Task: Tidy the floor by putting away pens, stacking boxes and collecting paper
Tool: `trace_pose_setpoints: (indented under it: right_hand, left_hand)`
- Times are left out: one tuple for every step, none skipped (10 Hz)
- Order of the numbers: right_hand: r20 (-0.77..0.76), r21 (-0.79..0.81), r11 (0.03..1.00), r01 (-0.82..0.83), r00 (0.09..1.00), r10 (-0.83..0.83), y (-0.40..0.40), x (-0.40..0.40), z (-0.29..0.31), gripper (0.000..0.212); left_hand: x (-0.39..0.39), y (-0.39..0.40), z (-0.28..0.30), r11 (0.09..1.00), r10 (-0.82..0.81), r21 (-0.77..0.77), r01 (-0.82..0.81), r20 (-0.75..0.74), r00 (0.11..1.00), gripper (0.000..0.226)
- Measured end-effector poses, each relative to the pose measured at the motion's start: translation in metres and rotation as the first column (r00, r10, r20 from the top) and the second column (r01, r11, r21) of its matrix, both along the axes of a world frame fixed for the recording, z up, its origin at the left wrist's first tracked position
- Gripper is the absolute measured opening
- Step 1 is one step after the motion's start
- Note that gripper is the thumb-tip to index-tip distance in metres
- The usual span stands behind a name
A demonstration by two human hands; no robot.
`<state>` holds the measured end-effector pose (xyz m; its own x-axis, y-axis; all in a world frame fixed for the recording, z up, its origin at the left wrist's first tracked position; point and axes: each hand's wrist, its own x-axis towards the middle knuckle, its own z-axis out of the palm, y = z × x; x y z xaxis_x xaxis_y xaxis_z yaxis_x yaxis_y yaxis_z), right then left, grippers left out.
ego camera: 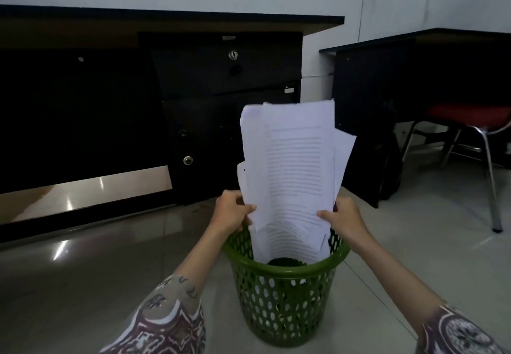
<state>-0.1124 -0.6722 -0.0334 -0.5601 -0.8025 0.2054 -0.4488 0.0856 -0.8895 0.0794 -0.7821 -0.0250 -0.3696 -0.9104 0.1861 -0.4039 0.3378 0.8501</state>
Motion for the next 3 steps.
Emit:
trace_pose_setpoints:
  right_hand:
    - [-0.016, 0.074, 0.997, -0.001, 1.0, 0.003, -0.008, -0.002, -0.011, 0.035]
    - [-0.011, 0.065, 0.997, 0.042, 0.999, -0.041, -0.018, -0.006, -0.017, 0.05]
    - [-0.089, 0.044, 0.993, 0.109, 0.99, -0.105, -0.027, -0.004, -0.019, 0.056]
  left_hand:
    - [0.011, -0.013, -0.013, 0.997, 0.078, -0.023, -0.077, 0.074, 0.994, 0.035]
    - [0.023, -0.028, -0.02, 0.981, 0.195, -0.042, -0.191, 0.133, 0.972, 0.056]
    - [0.036, -0.034, -0.02, 0.962, 0.271, -0.062, -0.265, 0.144, 0.952, 0.065]
